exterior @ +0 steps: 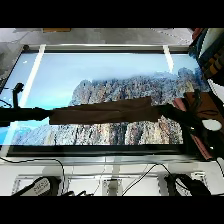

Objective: Fold the clothes and pants, and hang the long-sleeved shirts on hangers.

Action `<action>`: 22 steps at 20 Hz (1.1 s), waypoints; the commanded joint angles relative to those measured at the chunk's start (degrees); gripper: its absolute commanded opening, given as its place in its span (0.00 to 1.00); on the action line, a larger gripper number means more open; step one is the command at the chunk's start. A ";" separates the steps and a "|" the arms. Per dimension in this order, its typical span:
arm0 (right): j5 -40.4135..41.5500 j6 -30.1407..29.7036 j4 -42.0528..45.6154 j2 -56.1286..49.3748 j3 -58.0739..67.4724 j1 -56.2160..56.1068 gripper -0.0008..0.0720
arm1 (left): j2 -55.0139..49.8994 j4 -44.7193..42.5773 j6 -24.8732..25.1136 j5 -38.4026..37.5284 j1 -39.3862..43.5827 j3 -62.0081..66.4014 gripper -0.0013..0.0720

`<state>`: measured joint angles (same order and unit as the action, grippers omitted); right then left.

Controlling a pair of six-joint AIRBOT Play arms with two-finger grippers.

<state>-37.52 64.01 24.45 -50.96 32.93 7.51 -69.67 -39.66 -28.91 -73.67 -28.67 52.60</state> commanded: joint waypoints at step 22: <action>-1.36 4.20 13.84 -32.39 21.94 -13.64 0.72 | -17.44 -8.09 -13.55 14.73 -3.08 0.26 0.96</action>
<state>-30.83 70.04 37.15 -83.24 54.68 -6.04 -84.36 -46.35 -44.14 -56.95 -32.36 52.80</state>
